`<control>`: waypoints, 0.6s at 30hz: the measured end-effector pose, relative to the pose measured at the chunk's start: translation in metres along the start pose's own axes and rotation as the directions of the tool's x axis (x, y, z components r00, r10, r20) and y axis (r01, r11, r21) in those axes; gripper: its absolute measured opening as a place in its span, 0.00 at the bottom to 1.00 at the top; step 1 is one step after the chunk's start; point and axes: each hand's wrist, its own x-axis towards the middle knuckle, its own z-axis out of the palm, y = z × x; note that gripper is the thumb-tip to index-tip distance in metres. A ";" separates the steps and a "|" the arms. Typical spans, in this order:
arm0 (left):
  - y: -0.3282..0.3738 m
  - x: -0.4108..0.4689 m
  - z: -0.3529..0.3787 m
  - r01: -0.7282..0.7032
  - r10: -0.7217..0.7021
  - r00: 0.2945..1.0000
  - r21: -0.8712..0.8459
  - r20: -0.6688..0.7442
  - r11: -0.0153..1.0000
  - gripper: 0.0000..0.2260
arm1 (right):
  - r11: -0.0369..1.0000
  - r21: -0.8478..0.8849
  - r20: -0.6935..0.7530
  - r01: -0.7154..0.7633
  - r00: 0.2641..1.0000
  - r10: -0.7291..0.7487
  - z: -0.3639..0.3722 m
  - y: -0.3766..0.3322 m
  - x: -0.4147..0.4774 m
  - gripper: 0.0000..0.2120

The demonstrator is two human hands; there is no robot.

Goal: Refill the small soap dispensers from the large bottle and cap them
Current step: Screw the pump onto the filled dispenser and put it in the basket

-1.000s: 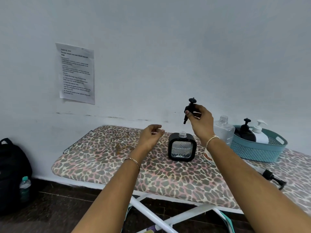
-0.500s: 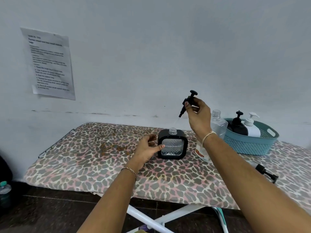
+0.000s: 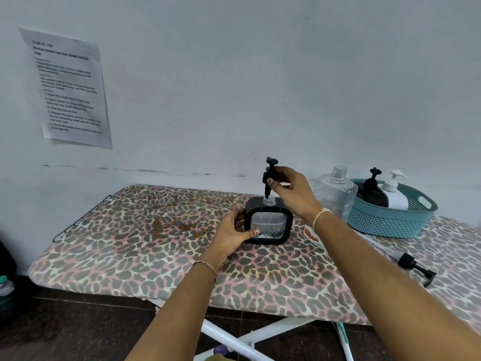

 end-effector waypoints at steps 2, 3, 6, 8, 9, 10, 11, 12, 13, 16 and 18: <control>-0.002 0.002 0.001 0.013 -0.014 1.000 -0.009 -0.008 1.000 0.35 | 1.000 -0.027 0.027 -0.006 1.000 0.006 0.000 0.003 -0.002 0.15; -0.003 0.003 0.002 0.023 -0.023 1.000 -0.008 -0.009 1.000 0.35 | 0.999 -0.032 0.028 -0.017 0.999 0.018 -0.001 0.004 -0.003 0.16; -0.006 0.005 0.006 0.030 -0.030 0.999 0.022 -0.030 0.999 0.38 | 0.993 -0.110 0.102 -0.038 0.994 0.049 -0.002 0.011 -0.007 0.17; -0.007 0.007 0.009 0.032 -0.029 0.997 0.051 -0.066 0.998 0.39 | 0.989 -0.143 0.137 -0.048 0.988 0.068 -0.001 0.017 -0.012 0.17; -0.007 0.008 0.010 0.036 -0.031 0.996 0.062 -0.085 0.997 0.38 | 0.987 -0.149 0.139 -0.058 0.987 0.079 0.000 0.020 -0.013 0.17; -0.008 0.010 0.011 0.038 -0.032 0.994 0.065 -0.103 0.997 0.38 | 0.986 -0.157 0.132 -0.063 0.988 0.084 0.001 0.022 -0.015 0.17; -0.008 0.011 0.011 0.042 -0.034 0.993 0.068 -0.115 0.997 0.37 | 0.984 -0.167 0.113 -0.069 0.990 0.088 0.001 0.023 -0.017 0.17; -0.009 0.011 0.011 0.044 -0.035 0.992 0.072 -0.119 0.996 0.36 | 0.984 -0.165 0.084 -0.074 0.993 0.089 0.002 0.023 -0.018 0.17; -0.009 0.012 0.012 0.042 -0.032 0.992 0.080 -0.119 0.996 0.36 | 0.985 -0.153 0.045 -0.078 0.995 0.086 0.002 0.023 -0.019 0.17; -0.011 0.011 0.013 0.024 -0.011 0.992 0.104 -0.123 0.994 0.34 | 0.990 -0.090 -0.105 -0.112 0.989 0.102 0.004 0.019 -0.023 0.15; -0.010 0.010 0.013 0.027 -0.014 0.992 0.097 -0.126 0.995 0.35 | 0.985 -0.034 -0.173 -0.169 0.972 0.160 0.006 0.020 -0.023 0.14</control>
